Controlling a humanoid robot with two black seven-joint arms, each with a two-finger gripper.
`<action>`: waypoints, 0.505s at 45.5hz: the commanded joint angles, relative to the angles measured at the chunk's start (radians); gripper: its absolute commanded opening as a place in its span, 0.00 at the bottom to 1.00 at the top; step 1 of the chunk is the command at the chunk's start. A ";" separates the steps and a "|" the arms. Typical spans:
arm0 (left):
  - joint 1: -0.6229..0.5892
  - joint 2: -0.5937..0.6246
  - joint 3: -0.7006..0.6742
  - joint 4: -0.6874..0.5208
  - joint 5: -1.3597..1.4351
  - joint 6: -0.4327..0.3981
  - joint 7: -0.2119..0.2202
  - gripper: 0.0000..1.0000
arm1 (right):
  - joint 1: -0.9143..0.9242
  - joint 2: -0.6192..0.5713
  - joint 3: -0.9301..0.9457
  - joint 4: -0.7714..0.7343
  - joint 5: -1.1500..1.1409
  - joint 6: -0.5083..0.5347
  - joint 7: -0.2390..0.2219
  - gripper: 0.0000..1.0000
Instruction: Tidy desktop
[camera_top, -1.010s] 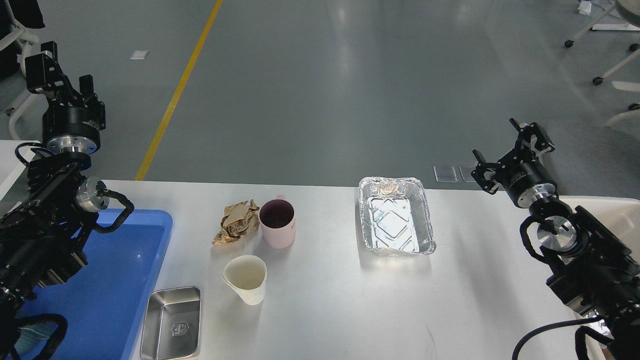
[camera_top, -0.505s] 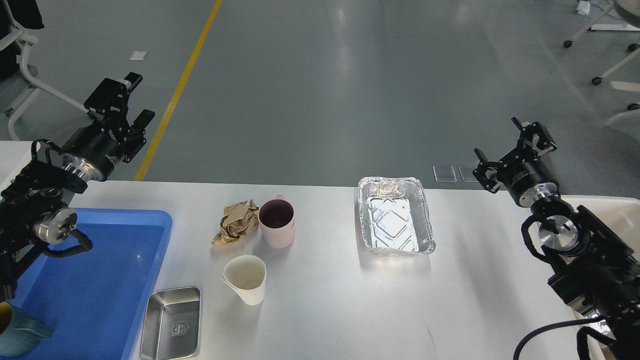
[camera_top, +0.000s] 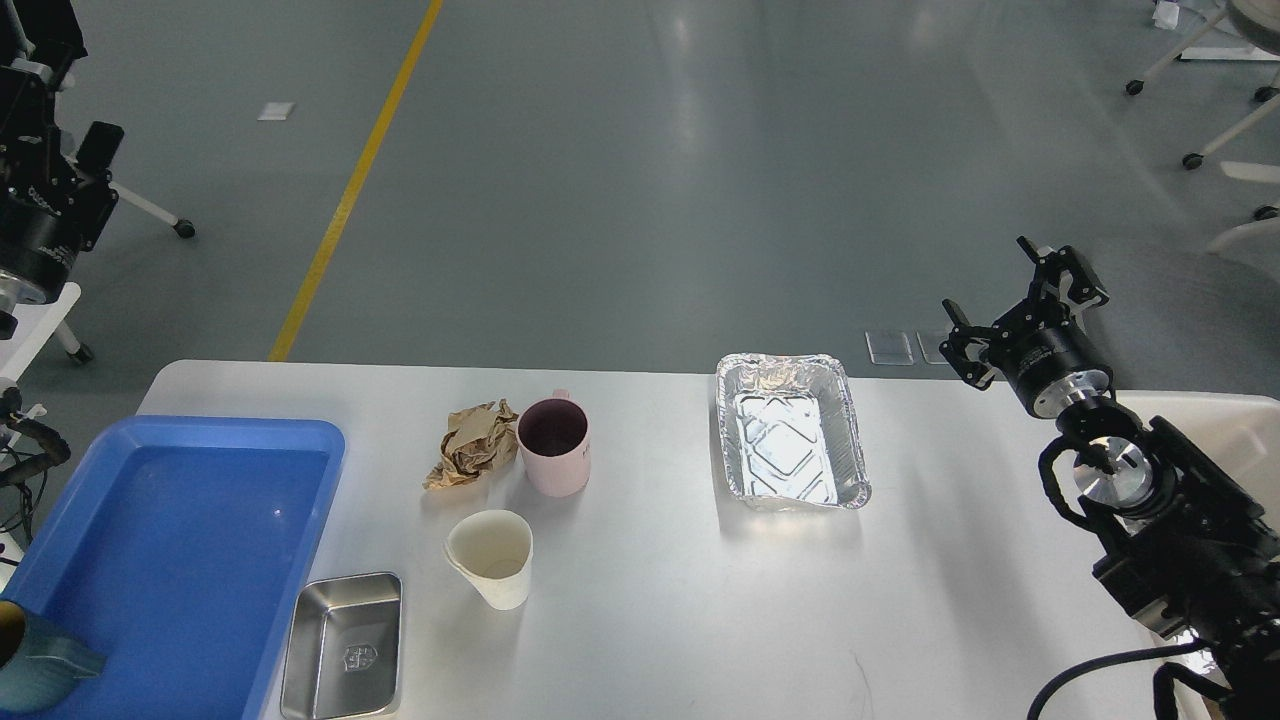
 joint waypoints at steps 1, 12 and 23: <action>0.033 -0.038 -0.027 -0.020 0.009 0.072 -0.008 0.97 | 0.000 0.000 0.000 0.012 0.000 -0.003 -0.002 1.00; 0.073 -0.053 0.035 -0.045 0.039 0.043 0.010 0.97 | -0.008 -0.001 0.000 0.018 0.000 -0.003 -0.001 1.00; 0.046 0.154 0.292 -0.278 0.202 -0.030 0.139 0.97 | -0.022 -0.004 0.000 0.018 0.000 -0.003 0.000 1.00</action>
